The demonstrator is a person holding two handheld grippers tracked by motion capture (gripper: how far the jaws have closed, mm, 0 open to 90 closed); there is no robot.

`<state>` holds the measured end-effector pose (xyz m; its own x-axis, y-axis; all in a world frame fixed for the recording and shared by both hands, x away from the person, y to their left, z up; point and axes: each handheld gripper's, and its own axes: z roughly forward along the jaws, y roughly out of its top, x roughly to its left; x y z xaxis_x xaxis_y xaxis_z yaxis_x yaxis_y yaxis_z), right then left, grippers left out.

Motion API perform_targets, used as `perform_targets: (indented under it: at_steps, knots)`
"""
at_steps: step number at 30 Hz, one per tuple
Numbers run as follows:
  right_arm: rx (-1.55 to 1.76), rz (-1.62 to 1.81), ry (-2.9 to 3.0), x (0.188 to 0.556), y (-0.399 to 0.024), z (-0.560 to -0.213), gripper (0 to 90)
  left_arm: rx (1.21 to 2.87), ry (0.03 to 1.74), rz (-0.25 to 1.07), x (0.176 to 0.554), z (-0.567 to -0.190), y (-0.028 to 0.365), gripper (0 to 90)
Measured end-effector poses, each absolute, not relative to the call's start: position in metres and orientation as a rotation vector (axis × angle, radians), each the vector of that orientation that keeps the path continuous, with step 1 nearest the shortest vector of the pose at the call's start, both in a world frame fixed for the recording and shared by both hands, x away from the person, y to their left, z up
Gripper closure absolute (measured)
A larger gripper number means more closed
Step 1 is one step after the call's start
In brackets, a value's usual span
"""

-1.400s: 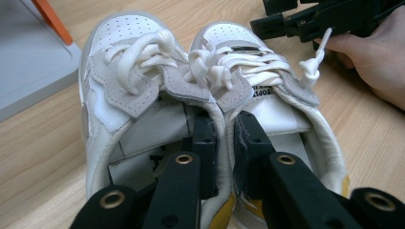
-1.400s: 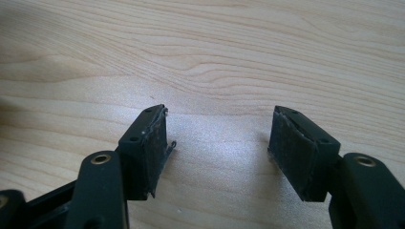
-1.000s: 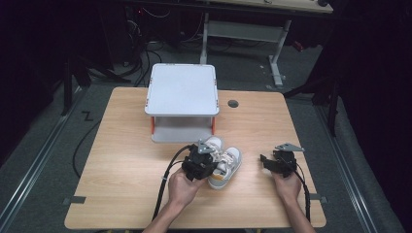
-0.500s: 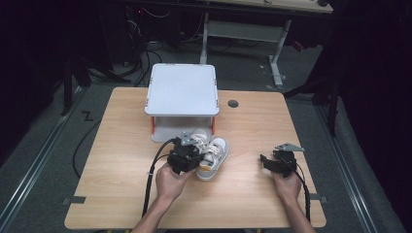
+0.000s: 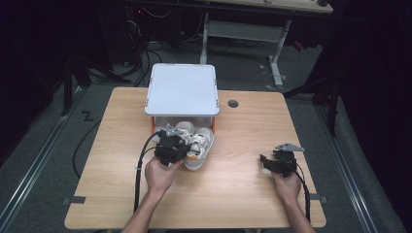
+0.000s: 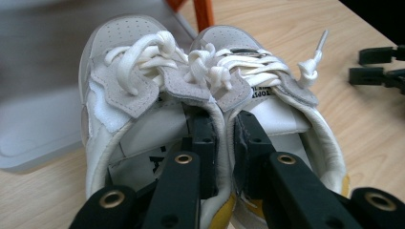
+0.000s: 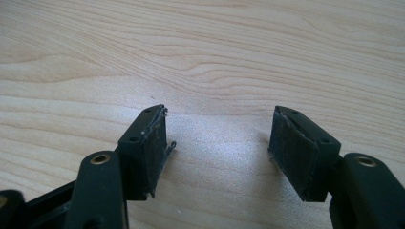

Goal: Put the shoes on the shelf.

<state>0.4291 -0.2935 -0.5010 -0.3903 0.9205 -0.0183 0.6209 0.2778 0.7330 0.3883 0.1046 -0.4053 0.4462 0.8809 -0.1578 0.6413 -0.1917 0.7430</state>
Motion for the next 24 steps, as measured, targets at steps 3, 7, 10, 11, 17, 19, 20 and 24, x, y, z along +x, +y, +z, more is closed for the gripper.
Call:
perform_targets:
  at_steps: [3,7,10,11,17,19,20,24]
  knots:
    - [1.385,0.906,2.111,0.429,-0.293,-0.501,37.7,1.917,1.295,0.398,0.391,-0.406,0.108,80.1]
    - [1.384,0.905,2.112,0.429,-0.293,-0.501,37.4,1.893,1.326,0.411,0.398,-0.408,0.114,80.1]
    - [1.384,0.905,2.112,0.429,-0.293,-0.501,37.3,1.885,1.344,0.418,0.401,-0.409,0.116,80.1]
    - [1.384,0.905,2.113,0.429,-0.293,-0.501,37.3,1.874,1.361,0.428,0.404,-0.411,0.119,80.1]
    - [1.385,0.906,2.112,0.429,-0.293,-0.501,37.3,1.828,1.418,0.446,0.417,-0.417,0.126,80.0]
    - [1.385,0.906,2.112,0.429,-0.293,-0.501,37.3,1.829,1.427,0.453,0.419,-0.417,0.126,80.0]
    - [1.385,0.906,2.112,0.429,-0.293,-0.501,37.3,1.84,1.432,0.472,0.424,-0.417,0.125,80.0]
    - [1.385,0.906,2.112,0.429,-0.293,-0.501,37.3,1.834,1.442,0.49,0.429,-0.418,0.122,80.0]
